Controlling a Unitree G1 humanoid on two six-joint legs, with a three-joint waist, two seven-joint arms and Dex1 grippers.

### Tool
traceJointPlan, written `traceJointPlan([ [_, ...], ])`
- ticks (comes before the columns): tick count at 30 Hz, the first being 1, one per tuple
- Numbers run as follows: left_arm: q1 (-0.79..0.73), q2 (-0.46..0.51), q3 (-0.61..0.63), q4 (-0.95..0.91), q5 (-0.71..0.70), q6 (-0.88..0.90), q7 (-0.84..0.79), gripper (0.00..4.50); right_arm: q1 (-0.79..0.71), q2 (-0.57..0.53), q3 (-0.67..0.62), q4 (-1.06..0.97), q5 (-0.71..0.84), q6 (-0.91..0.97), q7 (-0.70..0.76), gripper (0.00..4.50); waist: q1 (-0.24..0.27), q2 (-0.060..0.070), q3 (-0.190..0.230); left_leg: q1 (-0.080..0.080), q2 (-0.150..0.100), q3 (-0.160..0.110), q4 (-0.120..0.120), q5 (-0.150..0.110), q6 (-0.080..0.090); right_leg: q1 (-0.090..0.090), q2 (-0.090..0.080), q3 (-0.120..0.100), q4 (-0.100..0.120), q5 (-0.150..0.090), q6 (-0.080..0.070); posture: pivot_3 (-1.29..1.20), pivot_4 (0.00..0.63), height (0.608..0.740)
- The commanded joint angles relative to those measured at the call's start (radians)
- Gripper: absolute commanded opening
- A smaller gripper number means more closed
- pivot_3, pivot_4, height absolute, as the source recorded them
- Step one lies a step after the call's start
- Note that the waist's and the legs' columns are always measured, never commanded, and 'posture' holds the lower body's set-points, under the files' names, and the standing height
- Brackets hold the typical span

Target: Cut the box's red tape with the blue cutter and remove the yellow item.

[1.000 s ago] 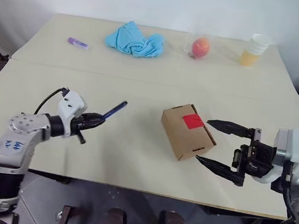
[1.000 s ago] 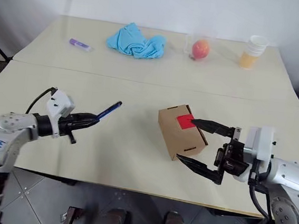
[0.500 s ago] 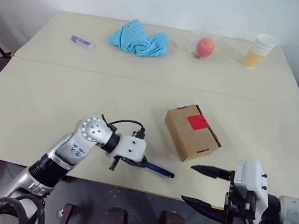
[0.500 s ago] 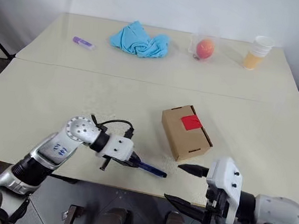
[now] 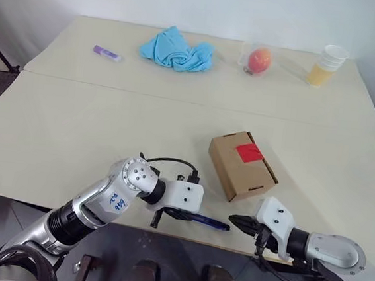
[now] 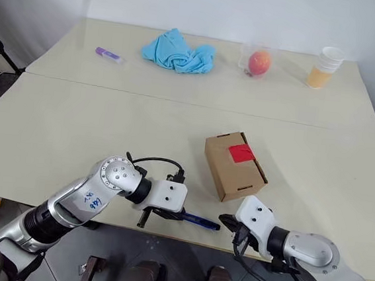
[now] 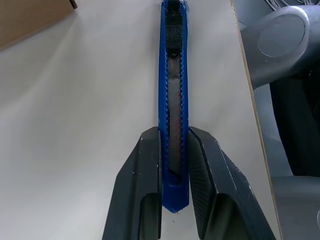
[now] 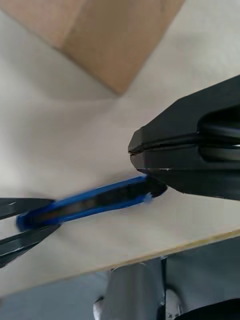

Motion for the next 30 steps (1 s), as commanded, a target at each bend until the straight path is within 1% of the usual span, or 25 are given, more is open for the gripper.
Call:
traceJointPlan([
  [1,-0.012,-0.015,-0.017,0.044,0.045,0.021,0.071,0.41,-0.055,0.005,0.069,0.094,-0.087,-0.107,0.071,0.02,-0.001,0.000,0.000,0.000,-0.001,0.000,0.001,0.000,0.000,0.001,0.000,0.000,0.000,0.000,0.001,0.00,0.150,0.740],
  [7,-0.019,-0.020,-0.025,0.054,0.042,0.033,0.093,0.41,-0.088,0.029,0.115,0.145,-0.140,-0.188,0.131,0.02,0.000,0.000,0.000,0.000,-0.001,0.000,0.001,0.002,0.000,0.001,-0.001,0.001,0.001,0.001,0.002,0.00,0.150,0.740],
  [11,-0.015,-0.028,-0.023,0.044,0.035,0.042,0.100,0.41,-0.103,0.072,0.144,0.161,-0.153,-0.179,0.133,0.02,0.000,0.000,-0.001,0.001,-0.001,0.000,0.001,0.002,0.000,0.001,-0.001,0.001,0.001,0.001,0.002,0.00,0.150,0.740],
  [13,-0.016,-0.025,-0.024,0.043,0.037,0.044,0.099,0.41,-0.114,0.083,0.155,0.175,-0.190,-0.228,0.142,0.02,-0.001,-0.001,-0.001,0.001,-0.001,0.000,0.002,0.002,0.000,0.002,-0.001,0.001,0.001,0.001,0.002,0.00,0.150,0.740],
  [15,-0.016,-0.022,-0.022,0.043,0.035,0.044,0.098,0.41,-0.120,0.107,0.132,0.174,-0.180,-0.225,0.136,0.02,-0.003,-0.001,-0.001,0.002,-0.001,0.001,0.002,0.003,-0.001,0.002,0.000,0.001,0.001,0.001,0.002,0.00,0.150,0.740],
  [19,-0.017,-0.021,-0.023,0.044,0.031,0.042,0.098,0.41,-0.112,0.104,0.039,0.172,-0.147,-0.254,0.165,0.02,-0.001,-0.001,-0.001,0.002,-0.001,0.001,0.002,0.005,-0.001,0.002,0.000,0.001,0.002,0.002,0.003,0.00,0.150,0.740],
  [23,-0.016,-0.021,-0.030,0.042,0.025,0.038,0.094,0.41,-0.093,0.095,-0.033,0.119,-0.051,-0.260,0.232,0.02,0.000,-0.001,-0.001,0.002,0.000,0.000,0.002,0.005,-0.001,0.002,-0.001,0.002,0.002,0.002,0.003,0.00,0.150,0.740],
  [26,-0.016,-0.022,-0.034,0.043,0.023,0.035,0.095,0.41,-0.071,0.069,-0.031,0.092,-0.038,-0.244,0.267,0.02,0.002,-0.001,-0.001,0.001,0.000,0.000,0.001,0.005,-0.001,0.002,-0.001,0.002,0.002,0.002,0.003,0.00,0.150,0.740],
  [30,-0.021,-0.028,-0.037,0.049,0.020,0.028,0.095,0.41,-0.080,0.077,0.011,0.115,-0.087,-0.232,0.241,0.02,0.001,-0.001,-0.001,0.001,-0.001,0.000,0.002,0.005,-0.001,0.002,-0.001,0.002,0.002,0.002,0.003,0.00,0.150,0.740],
])
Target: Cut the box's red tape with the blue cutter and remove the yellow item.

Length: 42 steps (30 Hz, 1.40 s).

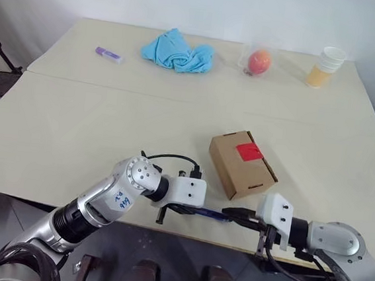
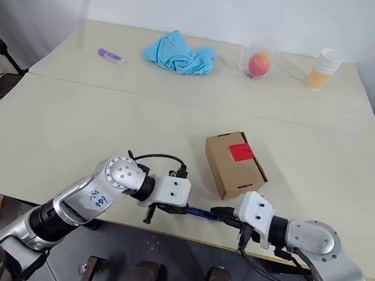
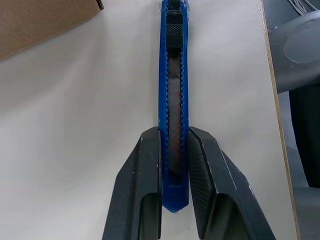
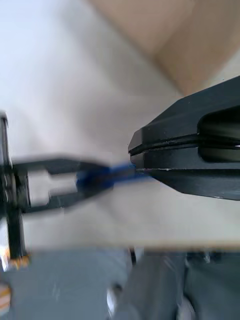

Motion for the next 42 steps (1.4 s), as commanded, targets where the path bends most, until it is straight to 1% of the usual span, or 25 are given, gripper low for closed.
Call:
traceJointPlan([
  [1,0.002,-0.002,-0.020,0.019,0.015,0.001,0.021,0.41,-0.013,0.006,0.022,0.001,-0.030,0.011,-0.018,0.02,0.000,0.000,0.000,0.000,0.000,0.000,0.000,0.000,0.000,0.000,0.000,0.000,0.000,0.000,0.000,0.00,0.150,0.740],
  [5,0.002,0.003,-0.018,0.016,0.013,-0.001,0.015,0.41,-0.035,0.007,0.045,0.052,-0.079,0.006,-0.031,0.02,0.001,0.000,0.000,0.000,0.000,0.000,0.000,0.000,0.000,0.000,0.000,0.000,0.000,0.000,0.000,0.00,0.150,0.740],
  [11,0.002,0.009,-0.017,0.014,0.012,0.000,0.013,0.41,-0.028,-0.001,0.065,0.098,-0.110,-0.012,0.001,0.02,0.000,0.000,0.000,0.000,0.000,0.000,0.000,0.000,0.000,0.000,0.000,0.000,0.000,0.000,0.000,0.00,0.150,0.740],
  [16,0.005,0.015,-0.014,0.006,0.011,0.007,0.013,0.41,-0.012,-0.020,0.096,0.121,-0.153,-0.098,0.048,0.02,-0.001,0.000,0.000,0.000,-0.001,0.000,0.000,0.000,0.000,0.000,0.000,0.000,0.000,0.000,0.000,0.00,0.150,0.740],
  [20,0.005,0.015,-0.015,0.004,0.008,0.007,0.014,0.41,-0.046,0.023,0.105,0.150,-0.145,-0.043,0.018,0.02,-0.003,0.000,0.000,0.001,0.000,0.000,0.000,0.000,0.000,0.000,0.000,0.000,0.000,0.000,0.000,0.00,0.150,0.740],
  [29,0.008,0.020,-0.014,0.001,0.007,0.000,0.017,0.41,-0.097,0.067,0.162,0.171,-0.145,-0.024,0.037,0.02,-0.003,0.000,-0.001,0.001,0.000,0.000,0.000,0.002,0.000,0.000,0.000,0.000,0.000,0.001,0.000,0.00,0.150,0.740],
  [32,0.010,0.015,-0.014,0.001,0.005,0.001,0.021,0.41,-0.126,0.081,0.197,0.186,-0.165,-0.011,0.035,0.02,-0.003,-0.001,-0.001,0.001,0.000,0.000,0.000,0.002,0.000,0.000,0.000,0.000,0.000,0.001,0.000,0.00,0.150,0.740],
  [36,0.009,0.005,-0.019,0.008,0.006,-0.003,0.026,0.41,-0.189,0.131,0.252,0.203,-0.179,0.033,0.016,0.02,-0.003,0.000,-0.002,0.001,0.000,0.000,0.000,0.002,-0.001,0.000,0.000,0.000,0.000,0.001,0.000,0.00,0.150,0.740],
  [42,0.012,0.000,-0.019,0.016,0.004,-0.018,0.027,0.41,-0.198,0.151,0.258,0.195,-0.170,0.044,0.008,0.02,-0.002,-0.001,-0.002,0.001,0.000,0.000,0.000,0.002,-0.001,0.000,0.000,0.000,0.000,0.002,-0.001,0.00,0.150,0.740],
])
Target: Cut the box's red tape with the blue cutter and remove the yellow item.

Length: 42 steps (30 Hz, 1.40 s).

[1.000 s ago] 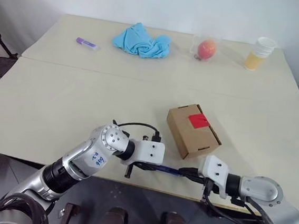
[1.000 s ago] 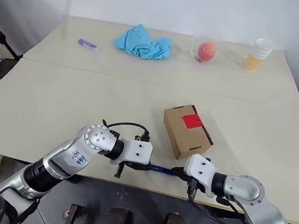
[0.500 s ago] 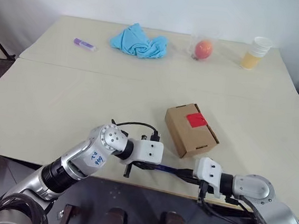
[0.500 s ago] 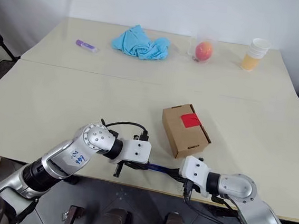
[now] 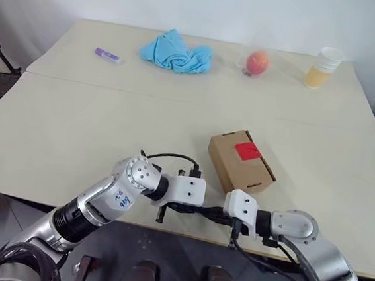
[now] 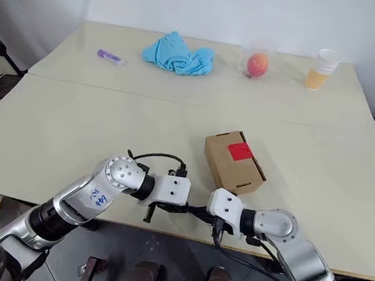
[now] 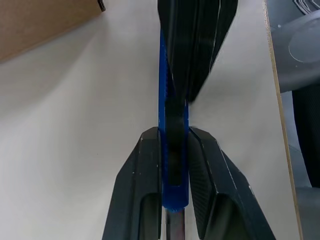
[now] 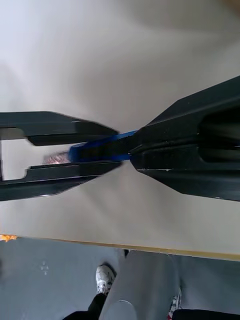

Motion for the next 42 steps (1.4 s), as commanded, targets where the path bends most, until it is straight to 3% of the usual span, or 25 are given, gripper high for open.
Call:
traceJointPlan([
  [1,0.015,-0.002,-0.017,0.008,0.007,-0.012,0.016,0.41,0.026,0.000,0.003,-0.005,0.001,0.021,-0.007,0.02,0.000,0.000,0.000,0.000,0.000,0.000,0.000,0.000,0.000,0.000,0.000,0.000,0.000,0.000,0.000,0.00,0.150,0.740],
  [4,0.057,0.011,0.058,0.040,-0.023,-0.150,0.036,0.41,0.155,-0.008,-0.182,-0.176,0.226,0.076,0.004,0.18,0.007,0.000,0.000,-0.001,0.000,-0.001,0.000,0.000,0.000,0.000,0.000,0.000,0.000,0.000,0.000,0.00,0.150,0.740],
  [6,0.119,-0.026,0.187,0.111,-0.072,-0.437,0.128,0.41,0.257,-0.046,-0.361,-0.320,0.504,0.210,-0.015,0.55,0.005,0.002,0.001,-0.002,0.000,-0.003,-0.002,-0.001,0.000,-0.001,-0.001,-0.001,0.000,0.000,0.000,0.00,0.150,0.740],
  [9,0.195,0.028,0.269,0.151,-0.109,-0.655,0.096,0.41,0.343,-0.115,-0.524,-0.419,0.741,0.335,-0.103,1.40,-0.005,0.001,0.001,-0.003,0.001,-0.002,-0.001,-0.001,0.000,-0.002,-0.001,-0.002,-0.001,0.001,-0.001,0.00,0.150,0.740],
  [12,0.246,0.058,0.329,0.182,-0.160,-0.829,0.062,0.41,0.421,-0.200,-0.648,-0.456,1.059,0.415,-0.285,2.31,-0.004,0.003,0.001,-0.001,0.004,0.000,-0.002,0.000,-0.001,-0.001,0.000,-0.003,-0.003,0.002,-0.003,0.00,0.150,0.740],
  [15,0.259,0.060,0.347,0.194,-0.192,-0.923,0.038,0.41,0.471,-0.301,-0.681,-0.458,1.326,0.431,-0.514,3.32,0.001,0.002,0.001,-0.001,0.004,0.001,-0.001,0.000,-0.001,0.000,-0.001,-0.002,-0.003,0.002,-0.003,0.00,0.150,0.740],
  [19,0.248,0.027,0.334,0.191,-0.209,-0.951,0.031,0.41,0.426,-0.367,-0.595,-0.443,1.596,0.348,-0.785,4.48,0.001,0.002,0.001,-0.001,0.004,0.001,-0.001,0.000,0.001,0.000,-0.001,-0.002,-0.005,0.003,-0.002,0.00,0.150,0.740],
  [24,0.231,0.012,0.306,0.191,-0.188,-0.961,0.012,0.41,0.322,-0.388,-0.472,-0.412,1.683,0.323,-0.961,4.48,-0.001,0.001,0.001,-0.002,0.003,0.001,-0.001,0.000,0.001,-0.001,-0.001,-0.002,-0.005,0.003,-0.002,0.00,0.150,0.740],
  [30,0.191,-0.021,0.295,0.226,-0.169,-0.973,0.022,0.41,0.189,-0.395,-0.352,-0.340,1.657,0.350,-1.070,4.48,-0.001,0.001,0.001,-0.002,0.004,0.001,-0.001,0.000,0.001,-0.001,0.000,-0.002,-0.005,0.003,-0.002,0.00,0.150,0.740],
  [37,0.204,-0.017,0.298,0.231,-0.163,-0.987,0.014,0.41,0.204,-0.418,-0.490,-0.290,1.731,0.371,-0.977,4.48,0.002,0.002,0.001,-0.003,0.003,0.001,-0.003,0.000,0.002,-0.001,0.000,-0.003,-0.006,0.003,-0.002,0.00,0.150,0.740],
  [42,0.194,-0.030,0.294,0.238,-0.159,-0.984,0.025,0.41,0.221,-0.440,-0.461,-0.258,1.685,0.419,-0.969,4.48,0.001,0.001,0.001,-0.003,0.003,0.001,-0.002,0.000,0.002,-0.001,0.000,-0.003,-0.006,0.003,-0.002,0.00,0.150,0.740],
])
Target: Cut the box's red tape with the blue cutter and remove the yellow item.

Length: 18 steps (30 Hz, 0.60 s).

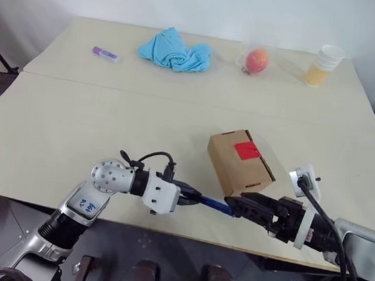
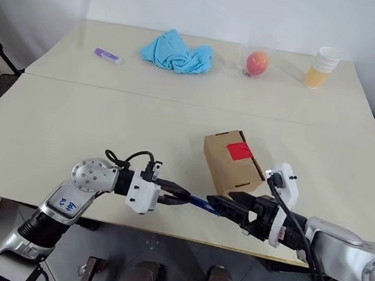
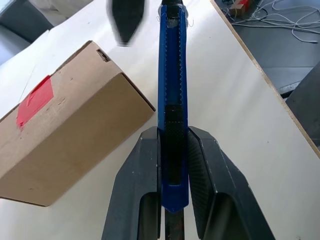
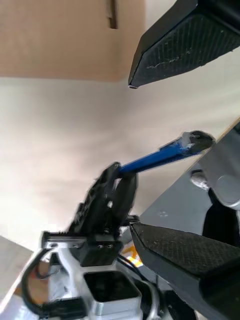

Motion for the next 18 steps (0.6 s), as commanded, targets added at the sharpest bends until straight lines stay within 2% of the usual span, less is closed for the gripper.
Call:
traceJointPlan([
  [1,-0.005,-0.010,0.006,-0.010,-0.007,-0.016,0.013,0.41,-0.016,0.010,0.025,0.006,-0.004,0.011,0.005,4.48,-0.001,0.000,0.000,0.000,0.000,0.000,0.000,0.000,0.000,0.000,0.000,0.000,0.000,0.000,0.000,0.00,0.150,0.740],
  [11,-0.014,-0.021,-0.001,-0.009,-0.002,-0.016,0.013,0.41,-0.121,0.079,0.140,0.050,-0.070,0.037,0.001,4.48,-0.001,0.000,0.000,0.000,0.000,0.000,0.000,0.000,0.000,0.000,0.000,0.000,0.000,0.000,0.000,0.00,0.150,0.740],
  [14,-0.017,-0.024,-0.002,-0.007,-0.001,-0.015,0.014,0.41,-0.143,0.101,0.159,0.061,-0.086,0.043,0.003,3.97,-0.001,0.000,0.000,0.000,0.000,0.000,0.000,0.000,0.000,0.000,0.000,0.000,0.000,0.000,0.000,0.00,0.150,0.740],
  [18,-0.019,-0.024,-0.002,-0.005,0.000,-0.017,0.014,0.41,-0.155,0.118,0.171,0.068,-0.100,0.052,0.004,2.63,-0.001,0.000,0.000,0.000,0.000,0.000,0.000,0.000,0.000,0.000,0.000,0.000,0.000,0.000,0.000,0.00,0.150,0.740],
])
